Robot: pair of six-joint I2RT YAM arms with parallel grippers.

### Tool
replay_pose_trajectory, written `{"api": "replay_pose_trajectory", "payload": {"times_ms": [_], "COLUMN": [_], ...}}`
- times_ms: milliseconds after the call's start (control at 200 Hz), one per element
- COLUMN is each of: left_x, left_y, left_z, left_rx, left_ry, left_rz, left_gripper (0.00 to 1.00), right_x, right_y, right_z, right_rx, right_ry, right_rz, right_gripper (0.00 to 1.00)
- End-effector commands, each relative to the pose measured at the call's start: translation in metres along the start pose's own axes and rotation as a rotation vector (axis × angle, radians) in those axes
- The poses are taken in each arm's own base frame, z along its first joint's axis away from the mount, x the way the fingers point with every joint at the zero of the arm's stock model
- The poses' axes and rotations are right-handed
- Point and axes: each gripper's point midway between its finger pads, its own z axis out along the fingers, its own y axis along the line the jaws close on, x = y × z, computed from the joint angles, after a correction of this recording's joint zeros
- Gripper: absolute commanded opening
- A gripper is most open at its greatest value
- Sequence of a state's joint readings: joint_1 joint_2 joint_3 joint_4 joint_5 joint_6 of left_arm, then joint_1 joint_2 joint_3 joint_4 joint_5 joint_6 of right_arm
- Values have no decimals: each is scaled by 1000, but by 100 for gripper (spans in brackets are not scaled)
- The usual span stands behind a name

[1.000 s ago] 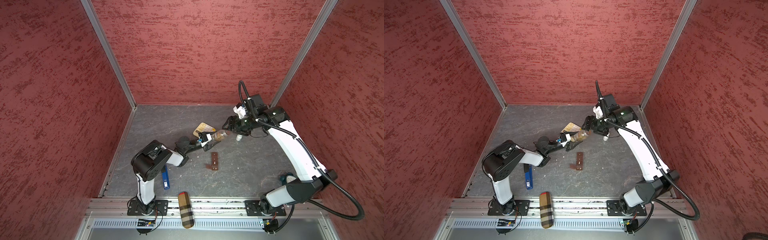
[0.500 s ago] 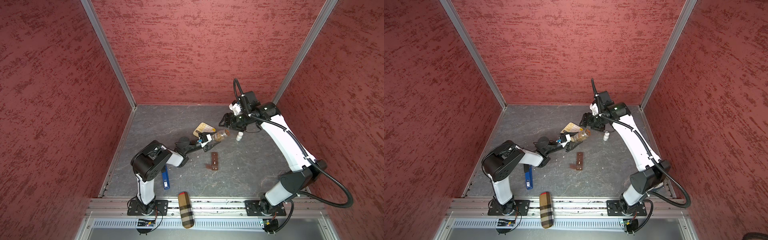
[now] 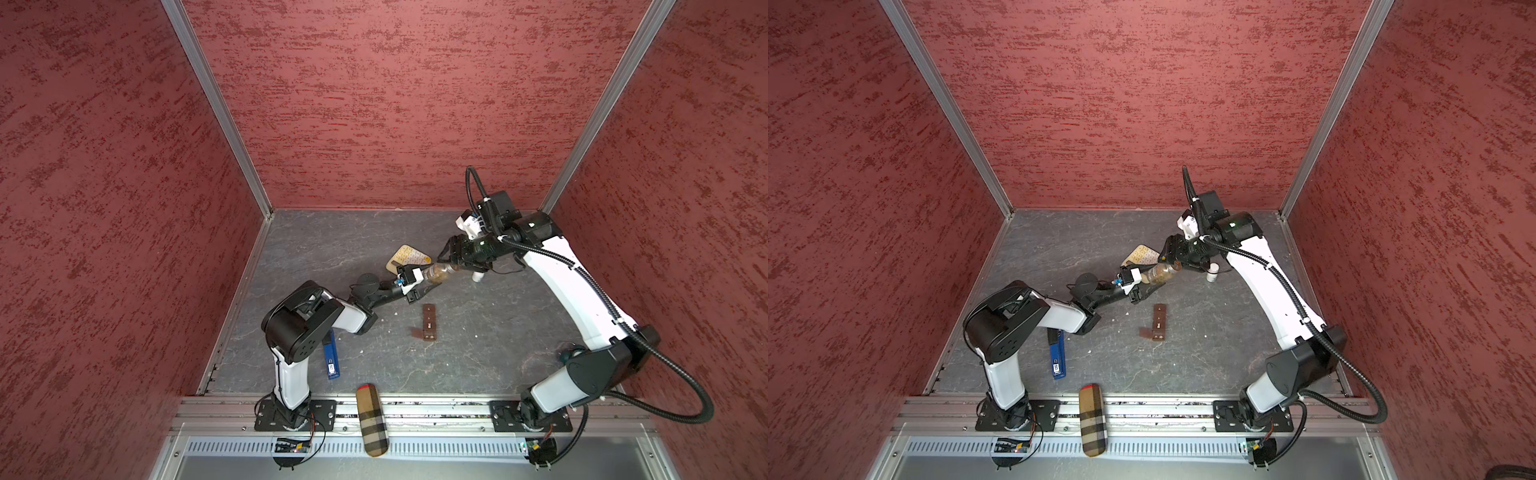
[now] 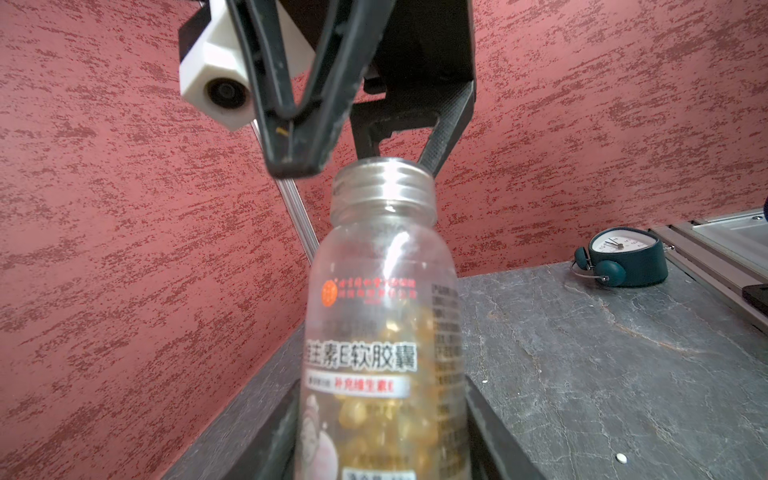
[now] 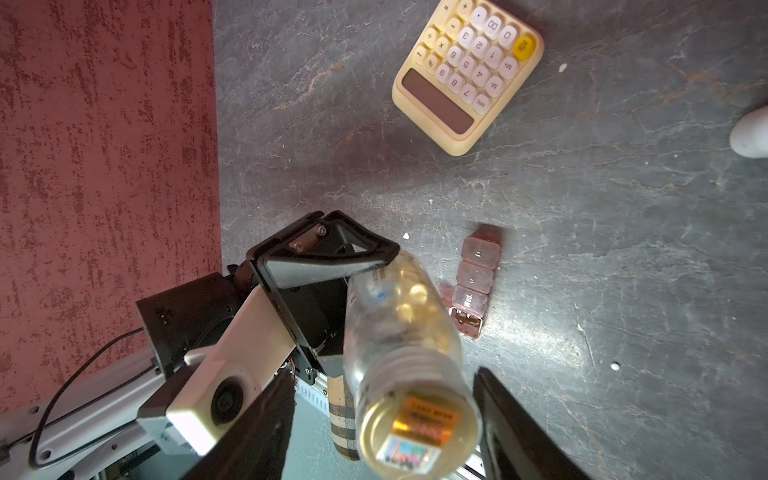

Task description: Sort the pills into containers

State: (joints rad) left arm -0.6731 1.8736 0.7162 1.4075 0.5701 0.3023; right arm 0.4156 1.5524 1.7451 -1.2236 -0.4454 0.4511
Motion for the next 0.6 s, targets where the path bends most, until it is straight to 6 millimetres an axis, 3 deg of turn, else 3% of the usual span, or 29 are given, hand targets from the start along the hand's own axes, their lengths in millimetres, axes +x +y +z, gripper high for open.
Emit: {"api": "replay_pose_trajectory", "payload": {"times_ms": [0,140,306,436,596], "left_x": [-8,-9,-11,-13,-15], "left_y": [7,6,5,3,3], "left_z": [2,2,1,1,1], "left_rx": [-13,-10,-8,-6,-6], "left_ry": [-21,-22,-24,-28,-31], "left_rz": [2,0,-1,-2,-3], "left_gripper": [0,0,0,0,0], "right_x": [8,8,-14,-32,-44], "right_y": [12,1,-8,3,19], "right_z": [-12,-19,-28,-28,-16], "right_rx": [-36,31,128,104,35], "right_ry": [-20,-50,-131,-165,-146], "right_rz": [-54,-48,-46,-70,-90], "right_gripper": [68,71,75,75,74]}}
